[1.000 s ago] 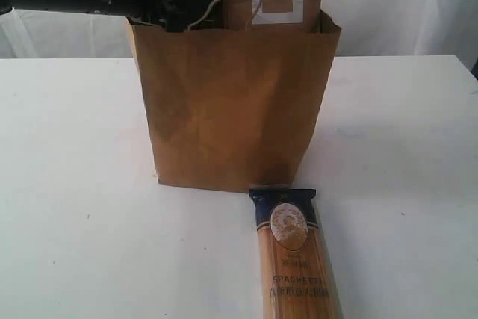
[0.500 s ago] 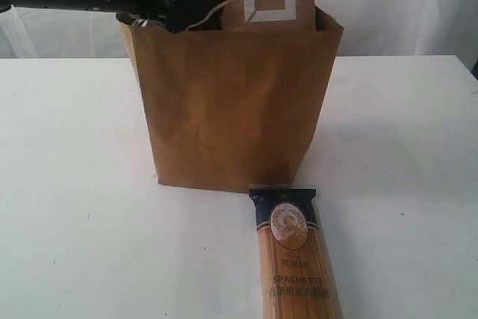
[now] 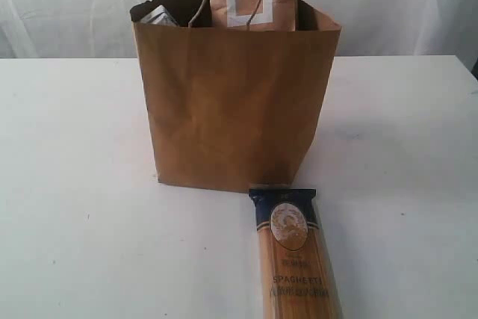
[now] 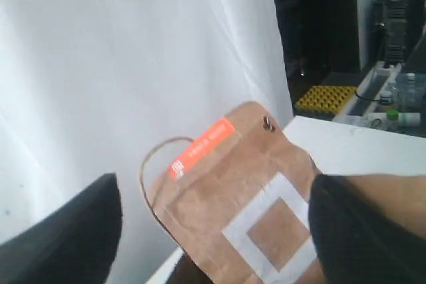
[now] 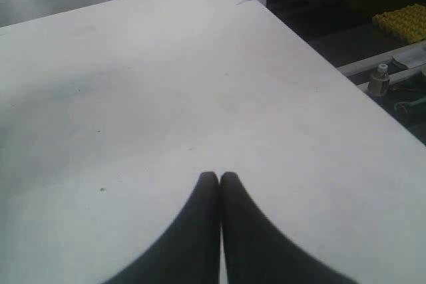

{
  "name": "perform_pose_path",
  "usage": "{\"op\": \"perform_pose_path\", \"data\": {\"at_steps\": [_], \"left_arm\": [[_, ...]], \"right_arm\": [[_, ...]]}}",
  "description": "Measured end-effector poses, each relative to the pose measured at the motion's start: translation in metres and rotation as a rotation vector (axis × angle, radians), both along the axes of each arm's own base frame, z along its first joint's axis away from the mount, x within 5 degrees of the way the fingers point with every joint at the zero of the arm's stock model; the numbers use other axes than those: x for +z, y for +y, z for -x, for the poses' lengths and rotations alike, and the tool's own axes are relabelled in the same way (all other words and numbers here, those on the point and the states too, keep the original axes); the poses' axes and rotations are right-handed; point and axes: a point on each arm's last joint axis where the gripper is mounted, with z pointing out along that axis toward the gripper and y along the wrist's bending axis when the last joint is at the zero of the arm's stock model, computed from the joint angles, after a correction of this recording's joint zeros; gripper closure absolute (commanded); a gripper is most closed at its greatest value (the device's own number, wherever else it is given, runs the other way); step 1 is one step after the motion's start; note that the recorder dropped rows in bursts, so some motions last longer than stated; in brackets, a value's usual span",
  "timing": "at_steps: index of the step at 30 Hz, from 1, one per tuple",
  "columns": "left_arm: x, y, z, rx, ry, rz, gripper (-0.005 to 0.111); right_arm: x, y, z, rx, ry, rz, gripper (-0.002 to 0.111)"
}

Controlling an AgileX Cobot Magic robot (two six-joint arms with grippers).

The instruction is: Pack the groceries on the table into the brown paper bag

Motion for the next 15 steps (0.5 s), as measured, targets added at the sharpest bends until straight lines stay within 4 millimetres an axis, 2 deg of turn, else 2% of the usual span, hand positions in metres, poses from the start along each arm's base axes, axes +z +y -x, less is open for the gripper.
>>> {"op": "perform_pose_path", "data": {"at_steps": [2,3,6,9,12,13,14,15], "left_arm": [[0.014,0.006,0.01,0.028,-0.049,-0.002,0.074],[0.02,0.009,0.015,0.042,-0.073,-0.01,0.104],[0.048,0.032,0.035,0.223,-0.238,-0.095,0.106],[0.047,0.056,0.033,0.453,-0.269,-0.107,0.106],[0.029,0.083,0.025,0.696,-0.205,-0.072,0.106],[0.011,0.104,0.021,0.874,-0.138,-0.082,0.107],[-0.015,0.132,0.019,1.051,-0.038,-0.161,0.107],[-0.027,0.147,0.019,1.112,0.008,-0.21,0.107]], "right_arm": [[0.0,0.0,0.0,0.0,0.0,0.0,0.108],[0.0,0.0,0.0,0.0,0.0,0.0,0.108],[0.0,0.0,0.0,0.0,0.0,0.0,0.108],[0.0,0.0,0.0,0.0,0.0,0.0,0.108],[0.0,0.0,0.0,0.0,0.0,0.0,0.108],[0.0,0.0,0.0,-0.003,-0.002,-0.009,0.108],[0.0,0.0,0.0,-0.006,-0.004,-0.018,0.108],[0.0,0.0,0.0,-0.008,-0.005,-0.021,0.108]]}}
